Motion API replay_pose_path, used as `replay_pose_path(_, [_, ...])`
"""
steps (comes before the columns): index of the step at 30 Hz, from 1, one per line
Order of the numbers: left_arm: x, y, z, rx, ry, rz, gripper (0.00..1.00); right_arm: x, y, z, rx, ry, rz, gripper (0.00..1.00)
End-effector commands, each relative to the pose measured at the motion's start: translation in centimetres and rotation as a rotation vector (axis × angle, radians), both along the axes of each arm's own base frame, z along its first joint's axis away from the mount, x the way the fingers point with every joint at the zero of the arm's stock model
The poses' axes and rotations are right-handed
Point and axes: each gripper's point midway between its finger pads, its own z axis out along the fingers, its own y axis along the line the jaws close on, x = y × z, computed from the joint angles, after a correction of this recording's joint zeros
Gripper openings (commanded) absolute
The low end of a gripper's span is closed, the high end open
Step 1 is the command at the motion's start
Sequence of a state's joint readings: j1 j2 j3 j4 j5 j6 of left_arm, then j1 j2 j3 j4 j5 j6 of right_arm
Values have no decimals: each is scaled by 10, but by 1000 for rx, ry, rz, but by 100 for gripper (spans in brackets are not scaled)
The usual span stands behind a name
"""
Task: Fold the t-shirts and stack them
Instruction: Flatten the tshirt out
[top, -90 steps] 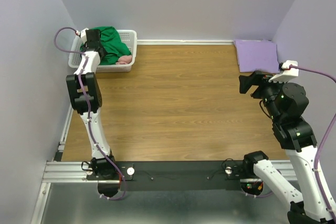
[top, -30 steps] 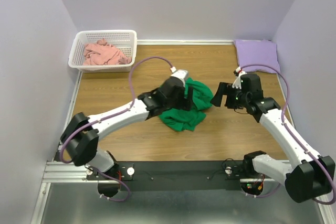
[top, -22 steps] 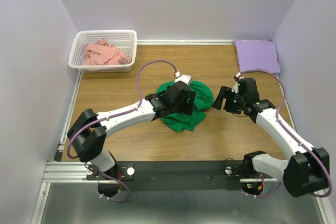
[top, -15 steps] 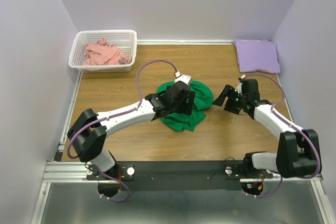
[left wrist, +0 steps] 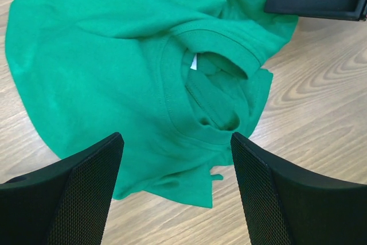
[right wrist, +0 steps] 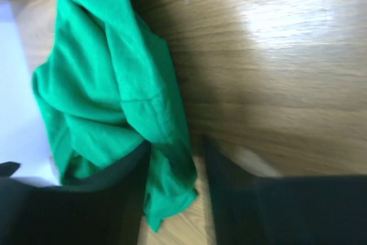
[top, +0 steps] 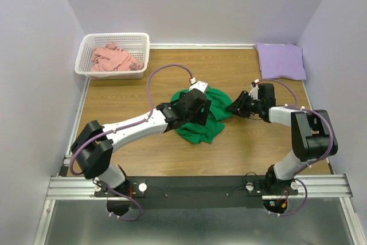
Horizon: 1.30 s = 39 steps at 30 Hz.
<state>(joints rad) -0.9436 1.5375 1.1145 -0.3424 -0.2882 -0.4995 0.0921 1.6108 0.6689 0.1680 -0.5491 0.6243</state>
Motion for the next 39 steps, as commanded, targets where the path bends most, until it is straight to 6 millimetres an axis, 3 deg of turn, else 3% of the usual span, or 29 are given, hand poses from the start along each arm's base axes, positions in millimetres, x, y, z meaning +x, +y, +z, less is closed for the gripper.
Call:
replay_pose_path(1, [5,19,11,33,-55,50,84,17,15,33,82,-108,79,18])
replay_pose_path(3, [9,25,21,24,-78,68,84,32,13,71,66,-204,71,3])
replay_pose_path(5, [16,35,29,23,-94,101,84,42,8,97,26,-251,49,1])
replay_pose_path(6, [18,39,38,7,-110,111,84,55,7,138,18,-347,44,1])
replay_pose_path(8, [25,47,50,-15,-136,137,84,63,5,172,8,-390,26,1])
replay_pose_path(9, [27,50,59,-35,-152,143,84,71,6,214,18,-481,21,1])
replay_pose_path(13, [34,54,87,-86,-217,149,84,71,7,296,81,-606,-12,1])
replay_pose_path(17, [34,60,117,-148,-300,154,84,59,8,356,107,-719,0,1])
replay_pose_path(19, [31,64,134,-189,-346,147,84,52,14,373,129,-736,41,1])
replay_pose_path(22, [24,70,150,-235,-396,135,84,45,27,379,181,-710,102,1])
replay_pose_path(25, [16,70,159,-292,-425,104,84,43,53,370,196,-681,161,2])
replay_pose_path(30, [8,63,135,-296,-397,38,84,60,54,345,167,-629,101,2])
replay_pose_path(31, [8,60,116,-275,-372,27,84,63,51,338,154,-617,82,2])
replay_pose_path(34, [9,47,90,-253,-319,-14,84,77,40,327,101,-608,-7,1])
replay_pose_path(39, [17,31,60,-226,-277,-37,84,83,33,324,78,-602,-56,1])
